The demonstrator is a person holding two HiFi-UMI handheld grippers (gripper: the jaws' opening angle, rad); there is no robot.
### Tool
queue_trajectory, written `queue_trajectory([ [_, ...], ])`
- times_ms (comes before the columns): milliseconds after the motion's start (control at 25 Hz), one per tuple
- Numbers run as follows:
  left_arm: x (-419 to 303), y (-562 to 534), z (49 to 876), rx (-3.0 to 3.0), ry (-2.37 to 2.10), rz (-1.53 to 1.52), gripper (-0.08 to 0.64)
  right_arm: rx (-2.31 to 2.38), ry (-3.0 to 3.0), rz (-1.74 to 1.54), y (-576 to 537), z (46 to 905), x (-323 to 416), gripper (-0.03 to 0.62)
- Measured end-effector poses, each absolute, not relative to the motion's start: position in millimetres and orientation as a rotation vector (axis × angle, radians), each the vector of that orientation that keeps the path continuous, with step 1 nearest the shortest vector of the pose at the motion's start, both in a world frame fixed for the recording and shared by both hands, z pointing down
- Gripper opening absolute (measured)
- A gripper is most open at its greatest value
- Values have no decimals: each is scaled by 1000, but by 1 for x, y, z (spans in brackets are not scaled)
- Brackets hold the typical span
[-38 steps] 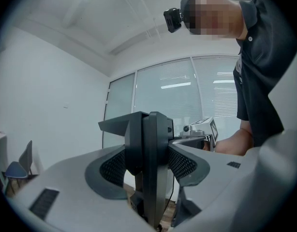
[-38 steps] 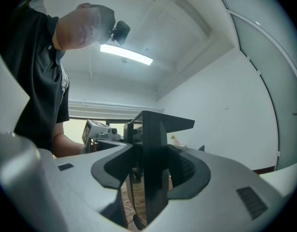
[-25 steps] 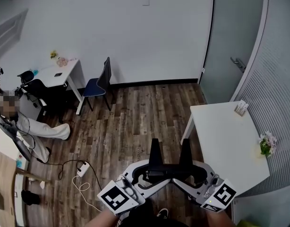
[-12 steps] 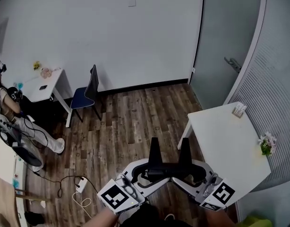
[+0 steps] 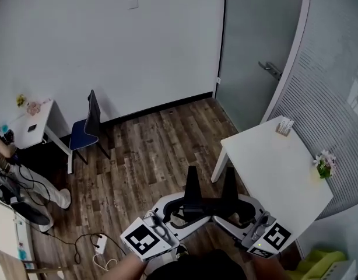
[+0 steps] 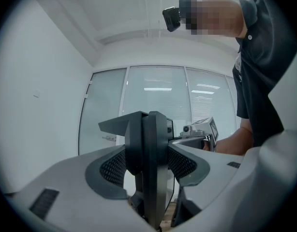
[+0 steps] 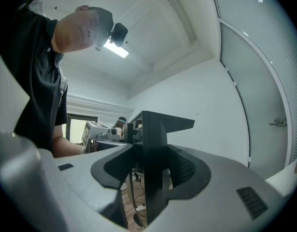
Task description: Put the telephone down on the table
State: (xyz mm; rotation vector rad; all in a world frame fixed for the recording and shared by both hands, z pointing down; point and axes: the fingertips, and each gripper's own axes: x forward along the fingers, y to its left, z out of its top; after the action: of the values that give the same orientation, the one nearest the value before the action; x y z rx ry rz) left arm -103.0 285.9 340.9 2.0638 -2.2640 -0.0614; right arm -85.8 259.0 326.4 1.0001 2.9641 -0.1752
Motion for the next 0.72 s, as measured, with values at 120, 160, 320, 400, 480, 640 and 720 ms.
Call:
queue_trajectory([
  [120,-112,266,345,2117,-2219,-73,253,926,2997,-170,238,335,-93,227],
  [160,-115,259,347,2137,-2206,-75,253,904,3002,-171,232,336,-96,227],
  [320,-129,227,353,2173,-2152,-68,253,864,2990,-211,206,332,-111,227],
  [400,-136,206,355,2185,-2134,-58,253,846,2984,-218,187,331,-119,227],
  [480,-144,185,355,2205,-2118,-53,253,825,2988,-218,166,331,-126,227],
  [640,-160,142,350,2237,-2086,-42,253,758,3025,-196,119,338,-140,227],
  [720,-165,120,349,2251,-2070,-40,253,726,3040,-190,96,340,-144,227],
])
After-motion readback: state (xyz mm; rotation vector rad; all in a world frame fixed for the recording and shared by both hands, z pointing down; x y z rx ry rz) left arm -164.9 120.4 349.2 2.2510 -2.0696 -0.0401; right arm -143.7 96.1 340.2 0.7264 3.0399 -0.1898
